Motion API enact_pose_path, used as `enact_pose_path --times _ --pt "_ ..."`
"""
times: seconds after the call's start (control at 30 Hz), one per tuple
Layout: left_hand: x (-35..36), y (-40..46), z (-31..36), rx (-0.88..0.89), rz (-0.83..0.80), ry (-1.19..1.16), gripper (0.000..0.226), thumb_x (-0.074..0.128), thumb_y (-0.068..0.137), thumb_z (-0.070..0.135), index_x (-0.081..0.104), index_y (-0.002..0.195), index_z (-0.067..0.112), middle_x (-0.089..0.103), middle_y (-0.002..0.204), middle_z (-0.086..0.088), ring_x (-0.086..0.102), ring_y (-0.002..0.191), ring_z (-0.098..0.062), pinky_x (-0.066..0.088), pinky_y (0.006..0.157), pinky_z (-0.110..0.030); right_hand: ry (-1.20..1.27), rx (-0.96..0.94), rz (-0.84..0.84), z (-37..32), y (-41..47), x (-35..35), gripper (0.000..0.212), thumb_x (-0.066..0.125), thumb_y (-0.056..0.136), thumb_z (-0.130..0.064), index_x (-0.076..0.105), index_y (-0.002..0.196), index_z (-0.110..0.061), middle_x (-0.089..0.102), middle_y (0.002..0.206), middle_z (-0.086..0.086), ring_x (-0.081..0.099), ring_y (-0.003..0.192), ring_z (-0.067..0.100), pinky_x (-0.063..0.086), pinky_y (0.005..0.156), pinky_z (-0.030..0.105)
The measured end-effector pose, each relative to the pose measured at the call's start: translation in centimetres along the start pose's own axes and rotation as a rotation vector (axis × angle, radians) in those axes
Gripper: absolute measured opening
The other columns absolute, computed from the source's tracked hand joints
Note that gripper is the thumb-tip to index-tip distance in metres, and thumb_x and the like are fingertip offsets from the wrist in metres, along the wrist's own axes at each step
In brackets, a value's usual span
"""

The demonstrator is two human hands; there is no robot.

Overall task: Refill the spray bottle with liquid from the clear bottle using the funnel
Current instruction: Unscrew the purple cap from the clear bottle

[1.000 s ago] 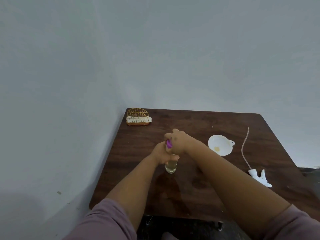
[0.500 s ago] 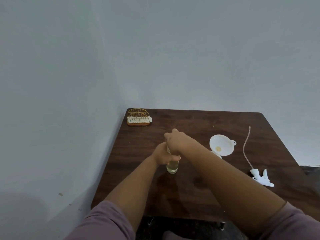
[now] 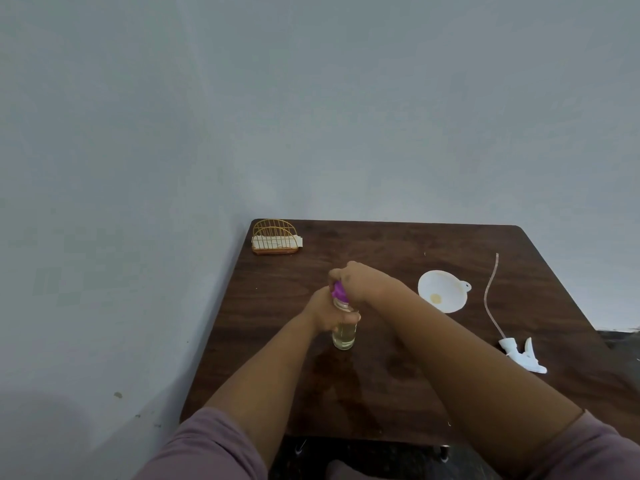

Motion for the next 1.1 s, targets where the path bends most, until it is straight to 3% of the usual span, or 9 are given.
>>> enact_pose_path --times 0.13,0.27,0.33,0.43,0.57,0.77,0.87,0.97,1.1 --pt "0.2 -0.1 0.8 0.060 -0.023 0.068 0.038 0.078 0.072 0.016 0.062 0.106 0.021 0.067 0.093 0.002 0.066 0.086 -0.018 0.053 0.066 -0.030 0.087 -0.012 0.032 -0.1 -0.4 -0.3 0.070 0.079 0.073 -0.021 0.040 0.131 -0.031 0.034 0.118 0.002 0.040 0.114 0.027 0.050 0.088 0.040" --pt "0.1 -0.3 1.0 0.066 -0.025 0.066 0.042 0.078 0.074 0.012 0.062 0.113 0.015 0.068 0.096 0.000 0.067 0.084 -0.016 0.055 0.061 -0.029 0.285 0.257 0.237 1.9 -0.8 -1.0 0.072 0.051 0.083 -0.069 0.049 0.128 -0.013 0.053 0.119 0.009 0.055 0.110 0.028 0.047 0.085 0.039" --pt "0.1 -0.2 0.6 0.044 -0.015 0.053 0.033 0.080 0.074 0.011 0.065 0.103 0.017 0.068 0.089 0.001 0.068 0.080 -0.019 0.055 0.059 -0.030 0.251 0.288 0.204 2.0 -0.8 -0.4 0.055 0.045 0.092 -0.058 0.062 0.112 -0.009 0.065 0.103 0.008 0.061 0.091 0.022 0.046 0.075 0.032" --pt "0.0 0.1 0.0 0.001 0.009 0.013 0.028 0.079 0.073 0.008 0.064 0.094 0.020 0.065 0.077 0.004 0.061 0.063 -0.012 0.049 0.054 -0.026 0.163 0.232 0.110 1.1 -0.9 -0.3 0.028 0.052 0.093 -0.022 0.059 0.116 -0.008 0.062 0.112 0.010 0.059 0.089 0.024 0.046 0.071 0.032" --pt "0.1 0.0 0.3 0.035 -0.004 0.052 0.043 0.077 0.071 0.011 0.064 0.112 0.010 0.067 0.093 -0.005 0.062 0.077 -0.019 0.051 0.068 -0.032 0.033 0.063 -0.031 -0.8 -0.6 0.2 0.057 0.059 0.086 -0.009 0.039 0.138 -0.021 0.039 0.130 0.009 0.043 0.118 0.031 0.047 0.091 0.040" --pt "0.3 -0.1 0.3 0.051 -0.021 0.094 0.035 0.076 0.074 0.004 0.064 0.107 0.006 0.061 0.077 0.008 0.055 0.062 -0.002 0.042 0.055 -0.018 0.100 0.126 0.309 0.1 -1.0 -1.7 0.054 0.048 0.094 -0.052 0.038 0.135 -0.017 0.041 0.133 0.011 0.041 0.123 0.031 0.041 0.097 0.045" --pt "0.0 -0.2 0.5 0.024 0.002 0.082 0.025 0.073 0.078 -0.002 0.058 0.095 0.011 0.056 0.068 0.010 0.052 0.054 0.001 0.038 0.047 -0.008 0.177 0.173 0.262 0.8 -1.2 -0.7 0.038 0.046 0.097 -0.035 0.045 0.127 -0.012 0.048 0.125 0.012 0.048 0.115 0.031 0.042 0.084 0.038" --pt "0.3 -0.2 0.7 0.061 -0.012 0.166 0.026 0.073 0.079 0.006 0.061 0.101 0.013 0.058 0.075 0.012 0.054 0.063 -0.001 0.039 0.051 -0.009 0.020 0.077 0.164 -0.4 -1.2 -0.7 0.037 0.049 0.093 -0.015 0.044 0.130 -0.015 0.042 0.128 0.011 0.039 0.119 0.030 0.039 0.088 0.039" --pt "0.3 -0.6 1.6 0.131 -0.026 0.256 0.049 0.075 0.079 0.006 0.055 0.124 0.003 0.064 0.111 -0.009 0.062 0.103 -0.024 0.048 0.078 -0.027 -0.028 -0.068 0.088 -1.9 -1.3 -0.4 0.076 0.071 0.071 -0.002 0.037 0.134 -0.030 0.031 0.135 0.007 0.030 0.127 0.031 0.027 0.112 0.052"
Point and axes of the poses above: each hand's wrist, its own y-axis towards the middle knuckle, its own x-axis out of the palm, z = x × y, the point moved 10 cm from there along y, towards the middle knuckle
